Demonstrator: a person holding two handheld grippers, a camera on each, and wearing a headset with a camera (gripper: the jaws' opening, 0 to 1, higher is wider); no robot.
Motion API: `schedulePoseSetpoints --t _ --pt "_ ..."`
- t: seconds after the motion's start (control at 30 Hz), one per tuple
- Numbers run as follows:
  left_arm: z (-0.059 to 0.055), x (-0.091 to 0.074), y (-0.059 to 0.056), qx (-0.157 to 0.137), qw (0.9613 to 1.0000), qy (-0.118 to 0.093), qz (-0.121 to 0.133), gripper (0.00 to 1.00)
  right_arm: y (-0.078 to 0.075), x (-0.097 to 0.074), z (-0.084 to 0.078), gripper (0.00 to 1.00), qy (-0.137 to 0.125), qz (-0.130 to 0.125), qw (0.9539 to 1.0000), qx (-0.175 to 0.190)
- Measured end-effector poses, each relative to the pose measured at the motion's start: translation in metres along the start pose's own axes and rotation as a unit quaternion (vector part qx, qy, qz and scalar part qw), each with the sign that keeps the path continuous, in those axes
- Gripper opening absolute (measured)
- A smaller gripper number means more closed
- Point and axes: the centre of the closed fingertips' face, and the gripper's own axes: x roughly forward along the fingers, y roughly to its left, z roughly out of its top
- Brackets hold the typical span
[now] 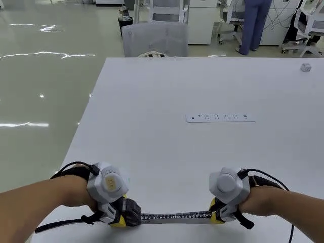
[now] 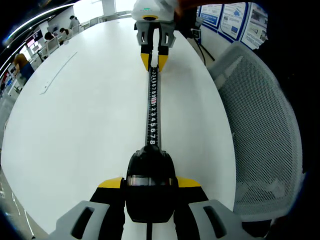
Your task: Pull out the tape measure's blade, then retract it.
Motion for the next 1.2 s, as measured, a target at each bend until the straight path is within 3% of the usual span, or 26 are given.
schedulePoseSetpoints --t 1.2 --pt "-0.001 0.000 -0.001 -0.003 0.9999 0.011 0.001 0.34 -0.003 -0.010 -0.016 0.12 -0.008 -0.002 1.0000 0.002"
